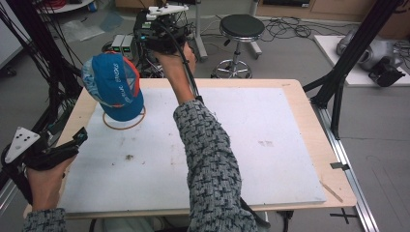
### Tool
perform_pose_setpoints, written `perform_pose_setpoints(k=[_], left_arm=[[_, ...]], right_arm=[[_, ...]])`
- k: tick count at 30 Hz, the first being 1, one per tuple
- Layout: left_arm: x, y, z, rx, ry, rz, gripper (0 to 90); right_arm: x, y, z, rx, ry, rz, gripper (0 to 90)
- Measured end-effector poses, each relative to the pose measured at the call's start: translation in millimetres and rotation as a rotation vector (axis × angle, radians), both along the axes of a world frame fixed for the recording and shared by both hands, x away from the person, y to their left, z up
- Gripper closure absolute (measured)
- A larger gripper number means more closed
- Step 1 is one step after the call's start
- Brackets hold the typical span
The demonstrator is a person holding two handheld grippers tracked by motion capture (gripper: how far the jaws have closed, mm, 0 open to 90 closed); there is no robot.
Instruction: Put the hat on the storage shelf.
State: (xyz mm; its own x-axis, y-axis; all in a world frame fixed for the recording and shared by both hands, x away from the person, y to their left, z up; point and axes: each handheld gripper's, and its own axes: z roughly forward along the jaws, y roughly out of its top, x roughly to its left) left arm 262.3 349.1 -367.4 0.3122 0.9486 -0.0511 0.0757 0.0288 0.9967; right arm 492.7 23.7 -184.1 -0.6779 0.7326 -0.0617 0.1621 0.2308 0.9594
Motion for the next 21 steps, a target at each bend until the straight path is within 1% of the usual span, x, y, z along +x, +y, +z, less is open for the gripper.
perform_pose_setpoints(k=[2, 5, 8, 12, 13, 15, 20, 21], left_arm=[[-0.1, -0.1, 0.1, 0.002, 0.002, 0.000, 19.7], [0.2, -1.2, 0.1, 0.002, 0.000, 0.000, 19.6], [0.4, -1.7, -0.1, 0.009, 0.003, -0.001, 19.7], [0.7, -2.0, -0.3, 0.011, 0.003, 0.000, 19.7], [0.7, -1.9, -0.4, 0.014, 0.006, 0.001, 19.6], [0.6, -1.9, -0.4, 0.014, 0.006, 0.001, 19.7], [1.3, -2.6, -1.3, 0.020, 0.011, 0.001, 19.7], [1.3, -2.6, -1.3, 0.020, 0.011, 0.001, 19.7]], right_arm=[[-2.0, -12.6, 1.4, 0.005, -0.012, -0.024, 46.6], [-5.0, -32.1, 2.7, 0.020, -0.017, -0.051, 43.2], [-8.9, -53.0, 2.7, 0.044, -0.015, -0.076, 39.9], [-16.1, -82.3, 1.2, 0.079, -0.027, -0.116, 34.4], [-17.9, -92.0, 0.4, 0.091, -0.027, -0.131, 32.3], [-20.2, -105.7, -1.0, 0.107, -0.015, -0.152, 28.6], [-30.0, -144.1, -4.1, 0.129, -0.015, -0.204, 25.1], [-32.8, -151.2, -4.6, 0.137, -0.022, -0.213, 24.7]])
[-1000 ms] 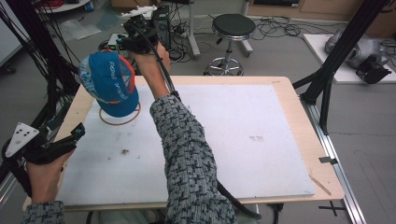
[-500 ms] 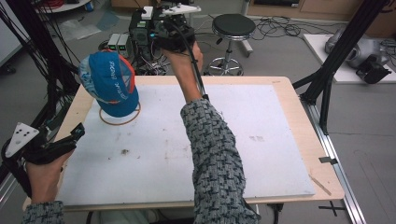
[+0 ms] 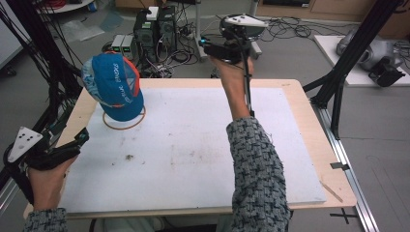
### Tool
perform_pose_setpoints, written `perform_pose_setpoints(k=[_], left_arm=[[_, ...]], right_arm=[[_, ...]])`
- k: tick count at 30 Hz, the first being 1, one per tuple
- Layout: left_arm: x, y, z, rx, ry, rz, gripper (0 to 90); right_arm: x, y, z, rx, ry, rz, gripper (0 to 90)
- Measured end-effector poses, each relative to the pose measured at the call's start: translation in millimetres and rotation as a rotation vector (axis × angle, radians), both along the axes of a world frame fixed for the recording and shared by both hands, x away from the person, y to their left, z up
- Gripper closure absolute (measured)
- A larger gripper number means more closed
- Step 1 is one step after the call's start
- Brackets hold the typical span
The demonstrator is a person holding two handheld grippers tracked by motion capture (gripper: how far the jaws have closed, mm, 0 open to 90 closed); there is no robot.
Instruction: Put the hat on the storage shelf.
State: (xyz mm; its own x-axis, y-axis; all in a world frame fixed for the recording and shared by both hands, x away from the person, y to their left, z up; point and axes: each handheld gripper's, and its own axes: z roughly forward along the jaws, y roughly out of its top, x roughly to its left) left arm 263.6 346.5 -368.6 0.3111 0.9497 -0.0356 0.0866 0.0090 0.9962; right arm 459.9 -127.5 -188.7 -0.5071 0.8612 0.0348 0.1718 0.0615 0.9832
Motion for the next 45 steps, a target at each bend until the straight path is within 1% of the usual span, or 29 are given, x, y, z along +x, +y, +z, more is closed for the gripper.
perform_pose_setpoints(k=[2, 3, 4, 5, 8, 10, 12, 14, 15, 16, 17, 19, 20, 21, 22, 23, 29, 30, 31, 34, 35, 37, 40, 41, 43, 45], left_arm=[[0.1, -1.1, 0.2, 0.000, -0.001, -0.002, 19.7], [0.0, -1.5, 0.4, 0.001, -0.002, -0.003, 19.7], [0.0, -1.5, 0.4, 0.001, -0.002, -0.003, 19.7], [-0.3, -2.1, 0.9, 0.003, -0.002, -0.004, 19.7], [-0.1, -2.8, 0.8, 0.007, 0.000, -0.006, 19.7], [0.0, -3.2, 0.8, 0.006, 0.000, -0.007, 19.7], [0.0, -3.4, 0.8, 0.008, 0.001, -0.007, 19.7], [-0.1, -3.3, 0.7, 0.008, 0.001, -0.006, 19.7], [-0.1, -3.3, 0.7, 0.008, 0.001, -0.006, 19.7], [0.0, -3.3, 0.6, 0.008, 0.001, -0.006, 19.7], [-0.1, -3.4, 0.8, 0.009, 0.002, -0.006, 19.6], [0.0, -3.5, 0.7, 0.009, 0.001, -0.005, 19.7], [-0.1, -3.9, 0.8, 0.012, 0.002, -0.006, 19.7], [-0.1, -3.9, 0.8, 0.012, 0.002, -0.006, 19.7], [-0.1, -4.4, 0.6, 0.010, 0.002, -0.007, 19.7], [-0.1, -4.5, 0.6, 0.013, 0.003, -0.007, 19.7], [0.4, -5.0, -0.2, 0.013, 0.005, -0.006, 19.7], [0.4, -5.0, -0.2, 0.013, 0.005, -0.006, 19.7], [0.4, -5.0, -0.3, 0.014, 0.005, -0.005, 19.7], [0.5, -5.0, -0.7, 0.015, 0.007, -0.004, 19.6], [0.8, -5.4, -1.3, 0.017, 0.010, -0.005, 19.7], [1.3, -6.1, -2.0, 0.021, 0.013, -0.006, 19.7], [2.2, -7.6, -3.0, 0.029, 0.018, -0.009, 19.6], [2.6, -8.4, -3.6, 0.028, 0.020, -0.010, 19.7], [3.5, -9.7, -4.6, 0.034, 0.025, -0.011, 19.6], [3.9, -10.4, -5.2, 0.035, 0.027, -0.013, 19.7]], right_arm=[[-5.9, -12.5, -2.3, 0.010, -0.025, -0.003, 24.6], [-8.8, -18.0, -3.5, 0.006, -0.024, -0.008, 23.4], [-8.8, -18.0, -3.5, 0.006, -0.024, -0.008, 23.4], [-14.4, -28.2, -6.3, 0.006, -0.027, -0.021, 21.9], [-24.4, -43.2, -10.9, 0.008, -0.045, -0.034, 21.5], [-29.9, -52.4, -12.8, 0.005, -0.030, -0.045, 19.6], [-37.9, -61.4, -16.2, 0.006, -0.062, -0.050, 19.6], [-44.7, -69.5, -18.6, -0.004, -0.050, -0.056, 17.1], [-48.3, -73.4, -20.2, -0.005, -0.054, -0.060, 16.6], [-48.3, -73.4, -20.2, -0.005, -0.054, -0.060, 16.6], [-56.8, -82.4, -24.7, -0.008, -0.071, -0.058, 16.6], [-62.7, -89.0, -28.6, -0.008, -0.070, -0.058, 15.0], [-66.3, -92.5, -31.3, -0.010, -0.077, -0.058, 14.2], [-66.3, -92.5, -31.3, -0.010, -0.077, -0.058, 14.2], [-73.6, -100.6, -37.5, -0.007, -0.084, -0.055, 12.3], [-76.2, -103.0, -39.5, -0.004, -0.081, -0.058, 12.1], [-97.9, -125.1, -60.2, 0.001, -0.110, -0.041, 12.0], [-97.9, -125.1, -60.2, 0.001, -0.110, -0.041, 12.0], [-106.3, -133.3, -70.8, 0.004, -0.119, -0.038, 11.9], [-116.5, -144.1, -87.4, 0.017, -0.139, -0.027, 11.9], [-121.0, -149.0, -95.7, 0.023, -0.135, -0.028, 11.9], [-126.3, -156.3, -107.8, 0.027, -0.133, -0.033, 11.9], [-135.0, -168.5, -127.9, 0.034, -0.114, -0.044, 11.1], [-137.0, -172.1, -133.1, 0.037, -0.098, -0.044, 11.0], [-142.6, -178.4, -144.6, 0.055, -0.102, -0.047, 11.0], [-146.8, -182.6, -154.6, 0.062, -0.093, -0.045, 11.0]])
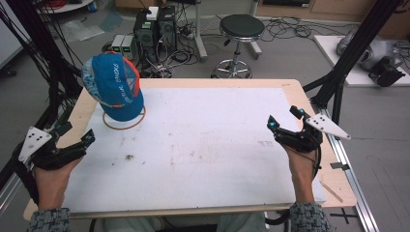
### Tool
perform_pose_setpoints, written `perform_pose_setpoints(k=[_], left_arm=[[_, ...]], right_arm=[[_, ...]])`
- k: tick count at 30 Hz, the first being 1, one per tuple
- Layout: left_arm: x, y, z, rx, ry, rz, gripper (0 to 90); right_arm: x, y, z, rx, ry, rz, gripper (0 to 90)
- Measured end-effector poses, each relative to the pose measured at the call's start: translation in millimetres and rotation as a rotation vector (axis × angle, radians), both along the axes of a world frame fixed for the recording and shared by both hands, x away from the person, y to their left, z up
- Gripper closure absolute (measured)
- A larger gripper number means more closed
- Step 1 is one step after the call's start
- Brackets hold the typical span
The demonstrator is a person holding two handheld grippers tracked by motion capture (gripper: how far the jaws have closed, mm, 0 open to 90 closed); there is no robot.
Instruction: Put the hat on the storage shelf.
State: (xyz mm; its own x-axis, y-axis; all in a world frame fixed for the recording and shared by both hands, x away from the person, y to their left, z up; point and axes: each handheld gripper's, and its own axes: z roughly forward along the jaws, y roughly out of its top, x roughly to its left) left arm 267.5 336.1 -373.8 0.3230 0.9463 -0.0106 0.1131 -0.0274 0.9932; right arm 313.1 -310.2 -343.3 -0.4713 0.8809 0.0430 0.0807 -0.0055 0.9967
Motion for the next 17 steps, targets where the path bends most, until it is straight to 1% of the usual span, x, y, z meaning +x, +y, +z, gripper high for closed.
perform_pose_setpoints(k=[4, 7, 10, 13, 14, 17], left_arm=[[0.7, -1.6, -1.8, 0.004, 0.005, 0.000, 19.7], [1.3, -1.1, -3.3, 0.004, 0.010, 0.003, 19.6], [1.7, -1.2, -3.9, 0.003, 0.011, 0.004, 19.6], [1.7, -1.3, -4.0, 0.008, 0.013, 0.003, 19.6], [1.8, -1.5, -4.1, 0.011, 0.014, 0.003, 19.6], [1.7, -2.0, -3.9, 0.011, 0.013, 0.002, 19.6]], right_arm=[[-6.9, -4.7, -18.3, -0.004, 0.012, 0.003, 11.0], [-10.0, -7.6, -28.8, -0.003, 0.006, 0.006, 11.0], [-12.1, -9.4, -34.7, -0.005, 0.007, 0.005, 11.0], [-13.1, -9.8, -37.1, -0.002, 0.008, 0.004, 11.0], [-14.9, -10.0, -38.9, 0.008, 0.010, 0.011, 11.0], [-16.7, -10.6, -41.0, 0.012, 0.003, 0.008, 11.0]])
